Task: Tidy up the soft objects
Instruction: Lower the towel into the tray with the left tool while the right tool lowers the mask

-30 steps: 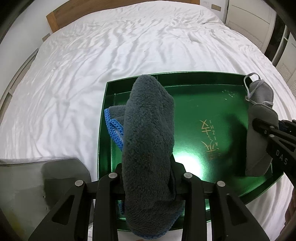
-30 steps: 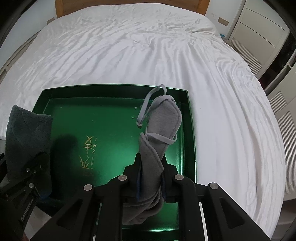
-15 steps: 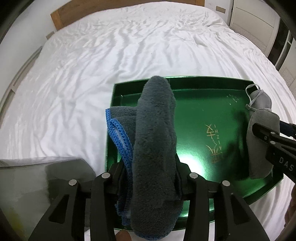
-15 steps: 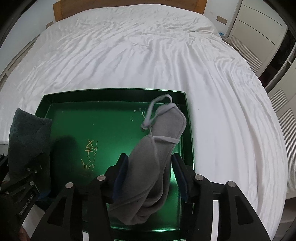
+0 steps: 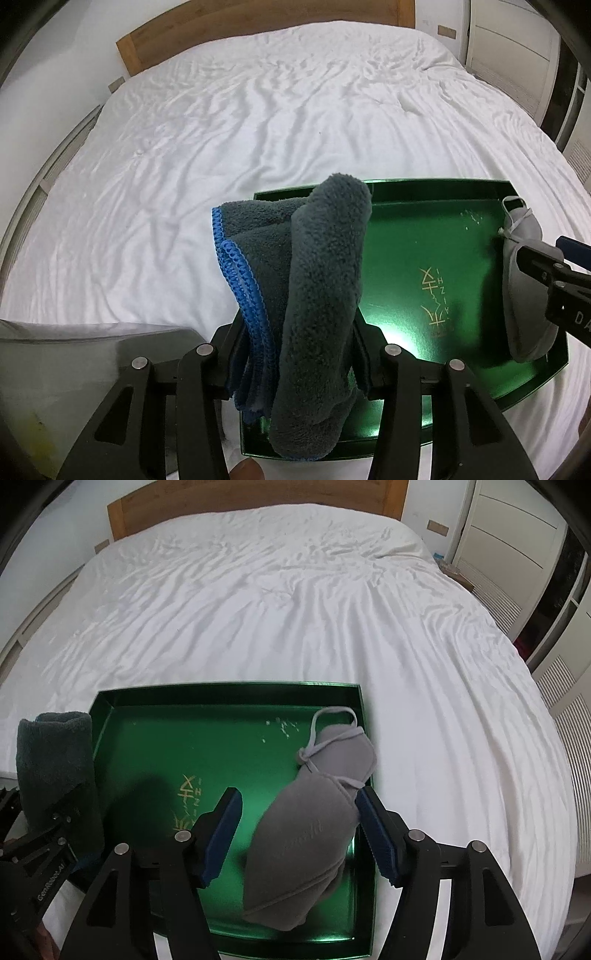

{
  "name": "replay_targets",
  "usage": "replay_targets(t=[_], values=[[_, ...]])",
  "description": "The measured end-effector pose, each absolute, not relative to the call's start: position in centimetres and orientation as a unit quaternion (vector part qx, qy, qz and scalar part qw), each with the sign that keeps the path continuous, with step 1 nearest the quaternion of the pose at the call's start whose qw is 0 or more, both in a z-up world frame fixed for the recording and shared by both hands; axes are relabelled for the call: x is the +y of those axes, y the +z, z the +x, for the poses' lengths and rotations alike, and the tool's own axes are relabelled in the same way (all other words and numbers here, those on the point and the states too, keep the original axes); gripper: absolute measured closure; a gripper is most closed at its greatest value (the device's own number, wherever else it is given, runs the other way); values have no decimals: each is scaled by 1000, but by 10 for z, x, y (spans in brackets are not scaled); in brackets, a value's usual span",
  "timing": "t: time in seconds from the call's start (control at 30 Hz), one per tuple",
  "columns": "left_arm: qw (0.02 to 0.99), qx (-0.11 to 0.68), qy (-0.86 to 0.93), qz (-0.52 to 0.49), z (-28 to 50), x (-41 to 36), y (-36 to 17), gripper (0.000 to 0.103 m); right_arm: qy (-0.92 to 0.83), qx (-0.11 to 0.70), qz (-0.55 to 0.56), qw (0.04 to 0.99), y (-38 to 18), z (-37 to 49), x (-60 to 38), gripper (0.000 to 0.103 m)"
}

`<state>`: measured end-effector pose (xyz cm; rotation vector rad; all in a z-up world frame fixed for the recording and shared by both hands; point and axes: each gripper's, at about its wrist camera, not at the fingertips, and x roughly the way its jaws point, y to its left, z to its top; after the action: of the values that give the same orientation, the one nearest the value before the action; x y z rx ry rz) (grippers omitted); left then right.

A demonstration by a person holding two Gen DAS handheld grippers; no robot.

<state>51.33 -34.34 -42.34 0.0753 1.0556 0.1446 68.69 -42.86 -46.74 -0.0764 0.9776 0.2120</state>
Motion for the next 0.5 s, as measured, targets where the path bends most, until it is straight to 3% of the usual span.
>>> replay_targets(t=[0.5], values=[[875, 473, 77, 67, 496, -365, -408, 61, 108, 453, -33, 884, -442, 654, -433, 37]])
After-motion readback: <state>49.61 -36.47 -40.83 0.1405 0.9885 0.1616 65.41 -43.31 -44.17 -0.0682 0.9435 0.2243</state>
